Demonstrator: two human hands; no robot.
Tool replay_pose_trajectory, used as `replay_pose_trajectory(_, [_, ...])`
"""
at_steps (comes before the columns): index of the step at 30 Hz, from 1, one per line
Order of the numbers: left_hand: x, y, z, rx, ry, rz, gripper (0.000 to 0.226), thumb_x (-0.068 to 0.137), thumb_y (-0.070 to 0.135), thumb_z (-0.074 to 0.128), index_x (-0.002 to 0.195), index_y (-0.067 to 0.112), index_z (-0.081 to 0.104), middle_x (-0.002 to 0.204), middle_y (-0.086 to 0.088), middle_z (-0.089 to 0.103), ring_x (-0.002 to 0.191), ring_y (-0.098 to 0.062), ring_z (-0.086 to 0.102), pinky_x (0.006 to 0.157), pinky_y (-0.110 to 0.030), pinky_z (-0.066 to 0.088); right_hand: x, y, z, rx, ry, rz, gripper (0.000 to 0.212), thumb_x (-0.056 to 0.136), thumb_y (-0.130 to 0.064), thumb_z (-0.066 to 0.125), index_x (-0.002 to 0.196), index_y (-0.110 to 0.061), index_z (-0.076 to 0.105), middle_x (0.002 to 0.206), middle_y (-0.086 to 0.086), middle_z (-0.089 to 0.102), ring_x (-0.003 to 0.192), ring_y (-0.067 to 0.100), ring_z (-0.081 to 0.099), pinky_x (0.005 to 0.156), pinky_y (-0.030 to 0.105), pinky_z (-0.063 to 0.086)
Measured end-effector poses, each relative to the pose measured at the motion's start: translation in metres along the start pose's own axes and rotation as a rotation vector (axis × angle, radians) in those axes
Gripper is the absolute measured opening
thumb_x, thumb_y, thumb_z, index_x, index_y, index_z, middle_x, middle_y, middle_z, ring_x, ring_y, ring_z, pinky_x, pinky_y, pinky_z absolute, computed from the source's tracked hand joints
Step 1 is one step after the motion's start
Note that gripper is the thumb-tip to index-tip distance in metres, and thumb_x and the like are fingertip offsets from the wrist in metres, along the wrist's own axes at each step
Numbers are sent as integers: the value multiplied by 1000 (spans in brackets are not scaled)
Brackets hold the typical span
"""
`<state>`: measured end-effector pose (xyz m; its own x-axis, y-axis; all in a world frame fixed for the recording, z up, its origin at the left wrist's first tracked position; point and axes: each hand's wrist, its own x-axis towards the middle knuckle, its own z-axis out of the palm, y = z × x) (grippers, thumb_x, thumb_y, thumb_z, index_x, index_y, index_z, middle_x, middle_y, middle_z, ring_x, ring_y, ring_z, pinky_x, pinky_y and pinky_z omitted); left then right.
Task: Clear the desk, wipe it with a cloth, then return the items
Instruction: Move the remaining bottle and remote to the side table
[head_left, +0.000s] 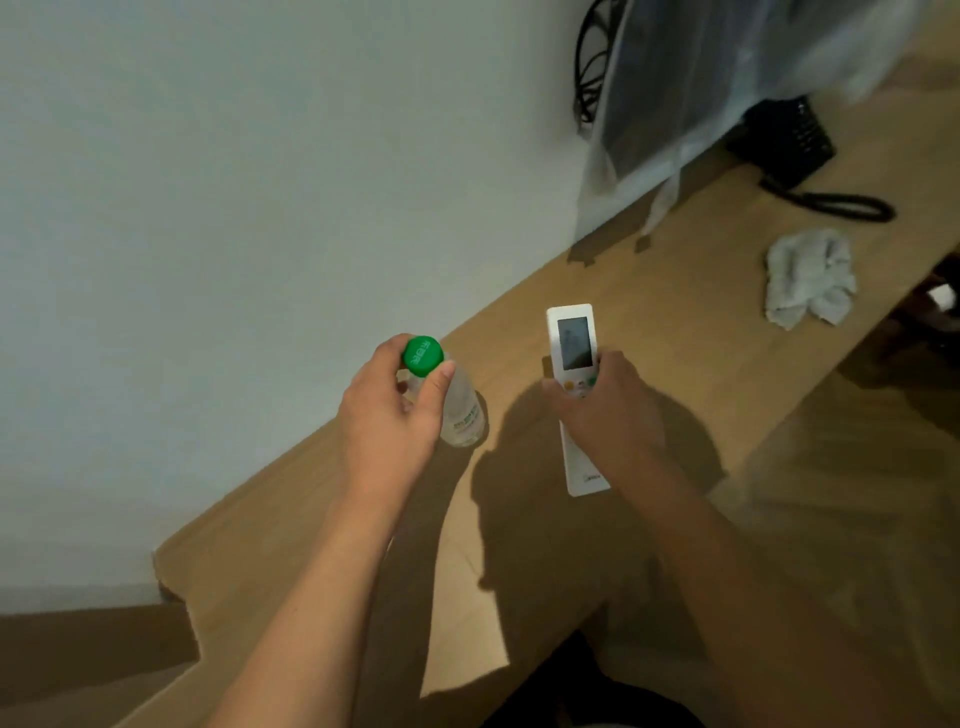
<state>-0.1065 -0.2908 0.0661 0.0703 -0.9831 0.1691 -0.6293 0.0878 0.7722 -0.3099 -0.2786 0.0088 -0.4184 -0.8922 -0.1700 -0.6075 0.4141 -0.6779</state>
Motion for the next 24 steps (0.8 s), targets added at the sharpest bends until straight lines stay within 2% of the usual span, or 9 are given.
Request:
replay_pose_trajectory(3, [-4, 23, 24, -61, -106, 87, 39, 89, 52, 63, 118, 25, 60, 105, 9, 66, 94, -19, 64, 82, -47, 56, -24, 27, -36, 7, 131, 166, 53, 79, -54, 64, 118, -20, 52, 105, -1, 62, 80, 19, 65, 71, 37, 56])
replay_pose_trajectory(5, [-9, 42, 45, -96, -186, 147, 36, 93, 47, 66, 119, 22, 62, 106, 7, 66, 94, -19, 64, 83, -46, 56, -41, 50, -62, 31, 201, 253, 47, 78, -49, 66, 113, -21, 52, 100, -3, 64, 75, 17, 64, 69, 34, 55])
replay_pose_trajectory(8, [-29, 78, 78, -139, -290, 233, 34, 93, 41, 66, 121, 21, 62, 106, 9, 64, 95, -17, 63, 84, -43, 57, -69, 89, -101, 47, 313, 292, 45, 84, -42, 69, 115, -19, 47, 103, -5, 58, 80, 15, 60, 70, 31, 49])
replay_pose_trajectory(11, [-57, 116, 111, -148, -393, 324, 40, 93, 45, 64, 126, 22, 60, 112, 9, 65, 100, -14, 63, 84, -37, 56, -91, 129, -136, 59, 445, 331, 45, 84, -42, 69, 114, -18, 46, 109, -3, 59, 85, 15, 56, 74, 32, 48])
replay_pose_trajectory(14, [-84, 152, 148, -126, -469, 424, 50, 91, 57, 59, 130, 26, 58, 115, 11, 65, 102, -11, 64, 86, -41, 58, -110, 168, -170, 151, 481, 419, 44, 83, -45, 68, 112, -24, 42, 113, -5, 60, 87, 16, 59, 74, 34, 52])
replay_pose_trajectory(17, [-115, 190, 191, -129, -547, 477, 56, 89, 64, 54, 132, 29, 56, 117, 14, 65, 101, -9, 64, 87, -42, 58, -128, 211, -208, 182, 533, 469, 44, 86, -48, 66, 115, -25, 42, 120, -5, 59, 85, 13, 58, 68, 30, 46])
replay_pose_trajectory(21, [-165, 246, 252, -159, -646, 523, 52, 90, 61, 57, 130, 29, 58, 115, 14, 66, 99, -8, 66, 85, -43, 59, -146, 277, -268, 183, 574, 581, 51, 86, -49, 66, 124, -25, 42, 130, -4, 57, 93, 19, 63, 69, 33, 46])
replay_pose_trajectory(24, [-198, 291, 295, -197, -676, 549, 41, 93, 49, 64, 125, 25, 60, 99, 17, 64, 86, -6, 65, 79, -44, 59, -154, 324, -314, 187, 604, 614, 56, 86, -49, 65, 130, -23, 41, 131, -3, 56, 98, 19, 62, 73, 34, 46])
